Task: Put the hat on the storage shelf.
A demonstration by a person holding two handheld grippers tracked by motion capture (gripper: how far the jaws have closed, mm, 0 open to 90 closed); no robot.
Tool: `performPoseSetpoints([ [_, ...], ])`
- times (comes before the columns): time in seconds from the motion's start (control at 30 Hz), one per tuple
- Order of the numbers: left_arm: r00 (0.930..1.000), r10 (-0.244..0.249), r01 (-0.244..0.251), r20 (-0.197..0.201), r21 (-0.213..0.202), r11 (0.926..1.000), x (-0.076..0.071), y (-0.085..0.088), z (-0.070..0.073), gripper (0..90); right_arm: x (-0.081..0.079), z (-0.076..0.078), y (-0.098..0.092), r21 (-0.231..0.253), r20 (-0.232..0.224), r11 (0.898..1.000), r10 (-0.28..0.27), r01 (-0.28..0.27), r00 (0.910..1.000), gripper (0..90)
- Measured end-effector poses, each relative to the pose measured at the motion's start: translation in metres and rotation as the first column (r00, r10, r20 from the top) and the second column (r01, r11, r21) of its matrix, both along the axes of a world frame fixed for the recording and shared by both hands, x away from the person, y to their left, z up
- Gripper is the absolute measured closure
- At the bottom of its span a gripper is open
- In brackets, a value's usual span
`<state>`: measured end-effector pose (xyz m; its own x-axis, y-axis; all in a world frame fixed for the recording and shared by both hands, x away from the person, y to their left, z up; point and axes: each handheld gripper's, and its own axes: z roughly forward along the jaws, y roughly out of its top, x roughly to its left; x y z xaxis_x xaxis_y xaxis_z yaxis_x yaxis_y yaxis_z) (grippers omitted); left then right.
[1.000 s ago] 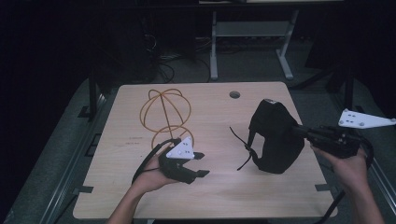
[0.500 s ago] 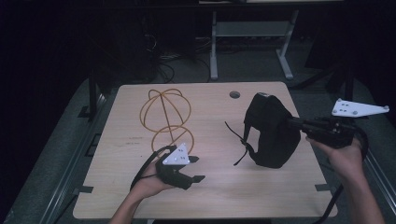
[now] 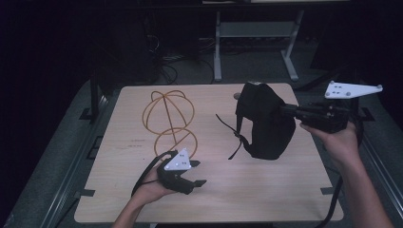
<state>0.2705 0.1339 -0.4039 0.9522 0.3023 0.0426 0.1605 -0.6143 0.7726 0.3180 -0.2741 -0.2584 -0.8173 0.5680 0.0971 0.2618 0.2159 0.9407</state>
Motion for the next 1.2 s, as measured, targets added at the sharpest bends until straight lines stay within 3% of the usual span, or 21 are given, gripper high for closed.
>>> performPoseSetpoints([
  [0.3,1.0000,0.002,-0.002,-0.001,-0.016,0.9999,-0.001,-0.001,0.000,34.5,0.015,0.020,0.026,0.001,0.012,0.998,0.059,-0.059,0.9982,87.5],
  [0.9,1.0000,0.000,0.000,-0.005,-0.009,1.0000,-0.003,0.001,-0.004,34.6,0.041,0.053,0.079,-0.002,0.033,0.990,0.143,-0.143,0.9891,87.5],
  [1.2,0.9999,-0.008,0.008,-0.006,-0.007,0.9999,-0.003,-0.001,-0.004,34.5,0.050,0.064,0.103,0.031,0.040,0.984,0.177,-0.178,0.9835,87.6],
])
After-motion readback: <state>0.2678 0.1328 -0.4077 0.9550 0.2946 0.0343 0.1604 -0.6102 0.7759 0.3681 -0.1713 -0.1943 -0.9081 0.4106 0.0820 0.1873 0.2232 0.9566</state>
